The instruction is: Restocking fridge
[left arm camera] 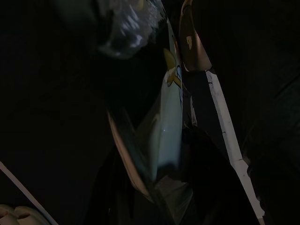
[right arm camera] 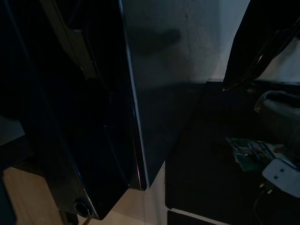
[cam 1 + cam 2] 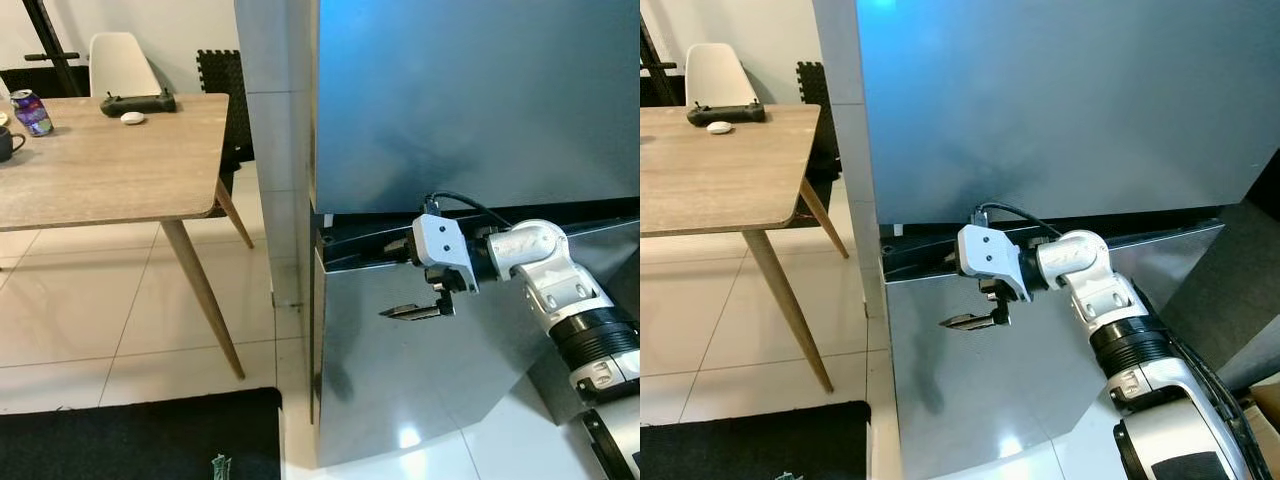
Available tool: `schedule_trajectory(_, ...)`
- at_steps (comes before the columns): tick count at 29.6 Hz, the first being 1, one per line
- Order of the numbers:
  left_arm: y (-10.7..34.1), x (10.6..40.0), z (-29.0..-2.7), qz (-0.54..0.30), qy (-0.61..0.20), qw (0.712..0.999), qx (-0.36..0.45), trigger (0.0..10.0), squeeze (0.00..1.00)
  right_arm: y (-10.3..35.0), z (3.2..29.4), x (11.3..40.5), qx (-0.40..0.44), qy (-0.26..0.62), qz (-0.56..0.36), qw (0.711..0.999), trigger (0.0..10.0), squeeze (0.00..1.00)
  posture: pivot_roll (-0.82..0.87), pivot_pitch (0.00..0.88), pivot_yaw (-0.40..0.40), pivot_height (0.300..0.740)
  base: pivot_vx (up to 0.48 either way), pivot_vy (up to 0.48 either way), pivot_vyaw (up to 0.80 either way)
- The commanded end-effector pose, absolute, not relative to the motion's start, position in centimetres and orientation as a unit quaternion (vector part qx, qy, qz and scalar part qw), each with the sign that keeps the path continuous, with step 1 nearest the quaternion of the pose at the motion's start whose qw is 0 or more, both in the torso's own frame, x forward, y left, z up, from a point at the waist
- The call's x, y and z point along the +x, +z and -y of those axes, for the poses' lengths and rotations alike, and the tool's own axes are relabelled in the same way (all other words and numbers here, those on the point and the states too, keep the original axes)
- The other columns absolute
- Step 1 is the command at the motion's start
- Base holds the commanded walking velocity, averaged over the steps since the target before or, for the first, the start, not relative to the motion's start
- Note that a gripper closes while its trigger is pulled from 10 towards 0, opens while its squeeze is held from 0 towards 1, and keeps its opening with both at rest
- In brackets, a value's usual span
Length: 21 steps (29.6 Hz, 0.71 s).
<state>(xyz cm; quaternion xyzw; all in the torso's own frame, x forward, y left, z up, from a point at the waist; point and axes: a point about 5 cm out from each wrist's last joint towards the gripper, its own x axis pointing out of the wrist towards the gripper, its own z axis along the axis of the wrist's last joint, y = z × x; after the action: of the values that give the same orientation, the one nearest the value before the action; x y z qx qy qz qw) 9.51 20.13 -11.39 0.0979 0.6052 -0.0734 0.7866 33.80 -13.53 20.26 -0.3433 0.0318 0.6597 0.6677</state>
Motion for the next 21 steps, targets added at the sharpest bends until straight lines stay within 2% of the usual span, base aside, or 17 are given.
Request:
schedule_trajectory(1, -10.7, 12.8, -17.9, -0.544, -0.099, 0.83, 0.075, 10.0, 0.0, 18.0, 12.8, 32.7, -0.328, 0.702, -0.078, 0.627, 10.0, 0.0, -0.07, 0.0, -0.05, 0.74, 0.0, 0.0, 0.0)
schedule_trajectory(6, -10.7, 12.6, -18.0, -0.546, -0.096, 0.829, 0.074, 10.0, 0.0, 18.5, 13.9, 31.6, -0.298, 0.727, -0.09, 0.613, 10.0, 0.0, -0.08, 0.0, -0.054, 0.74, 0.0, 0.0, 0.0)
schedule_trajectory(13, -10.8, 12.5, -17.9, -0.548, -0.096, 0.828, 0.073, 10.0, 0.0, 21.1, 13.5, 30.6, -0.189, 0.752, -0.008, 0.631, 10.0, 0.0, -0.08, 0.0, -0.058, 0.74, 0.0, 0.0, 0.0)
schedule_trajectory(18, -10.8, 12.5, -17.9, -0.548, -0.096, 0.828, 0.072, 10.0, 0.0, 22.3, 13.3, 30.0, -0.142, 0.764, 0.024, 0.628, 10.0, 0.0, -0.08, 0.0, -0.058, 0.74, 0.0, 0.0, 0.0)
schedule_trajectory(21, -10.8, 12.5, -17.9, -0.547, -0.096, 0.828, 0.072, 10.0, 0.0, 23.7, 13.5, 29.2, -0.099, 0.779, 0.055, 0.617, 10.0, 0.0, -0.08, 0.0, -0.057, 0.74, 0.0, 0.0, 0.0)
